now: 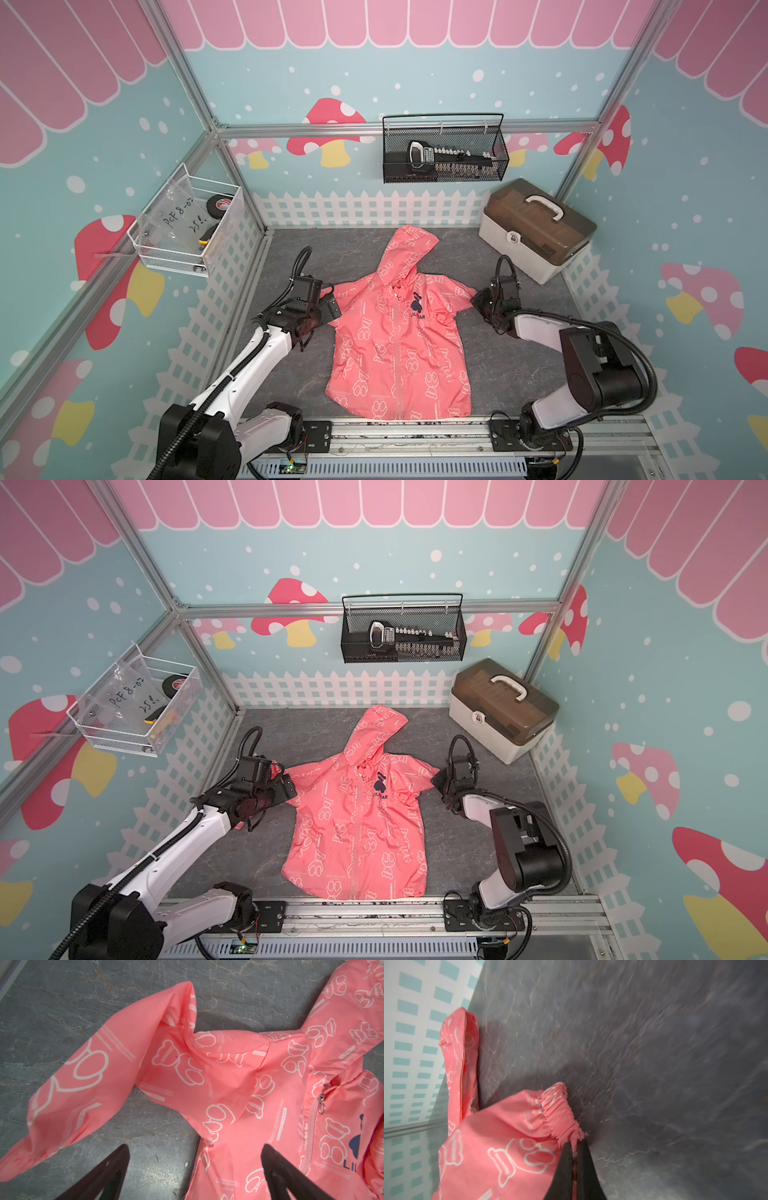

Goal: Unzip the jacket
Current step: Flatten out the jacket at the center of the board.

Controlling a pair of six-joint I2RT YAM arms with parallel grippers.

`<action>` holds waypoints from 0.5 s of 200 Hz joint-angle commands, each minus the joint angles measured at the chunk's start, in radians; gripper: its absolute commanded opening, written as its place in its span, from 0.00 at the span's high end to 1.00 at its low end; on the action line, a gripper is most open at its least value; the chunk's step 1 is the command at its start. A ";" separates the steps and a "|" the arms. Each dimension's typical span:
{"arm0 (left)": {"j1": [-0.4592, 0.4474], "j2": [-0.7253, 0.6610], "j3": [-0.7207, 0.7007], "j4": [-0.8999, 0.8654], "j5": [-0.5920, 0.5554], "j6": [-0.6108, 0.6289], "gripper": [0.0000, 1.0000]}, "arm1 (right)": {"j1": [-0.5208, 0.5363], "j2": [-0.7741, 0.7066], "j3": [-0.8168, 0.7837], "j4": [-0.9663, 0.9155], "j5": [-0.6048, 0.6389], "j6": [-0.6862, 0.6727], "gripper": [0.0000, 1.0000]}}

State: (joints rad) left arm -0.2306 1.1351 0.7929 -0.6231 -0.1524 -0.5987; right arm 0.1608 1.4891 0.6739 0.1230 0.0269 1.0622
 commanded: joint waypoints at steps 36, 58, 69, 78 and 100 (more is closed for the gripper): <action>-0.009 -0.011 -0.011 0.005 -0.003 -0.010 0.01 | -0.192 -0.179 0.037 -0.329 0.187 -0.387 1.00; -0.013 -0.014 -0.011 -0.001 -0.008 -0.010 0.01 | -0.264 -0.220 0.002 -0.330 0.183 -0.455 1.00; -0.016 -0.015 -0.009 -0.007 -0.010 -0.010 0.02 | -0.294 -0.234 -0.005 -0.332 0.186 -0.486 1.00; -0.018 -0.015 -0.008 -0.011 -0.013 -0.010 0.01 | -0.316 -0.241 0.000 -0.344 0.194 -0.509 1.00; -0.023 -0.018 -0.003 -0.022 -0.023 -0.012 0.02 | -0.346 -0.267 0.035 -0.396 0.239 -0.566 0.88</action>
State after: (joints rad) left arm -0.2455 1.1351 0.7921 -0.6243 -0.1532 -0.5987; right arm -0.1616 1.2606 0.6838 -0.1989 0.2066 0.6056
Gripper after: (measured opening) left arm 0.985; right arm 0.073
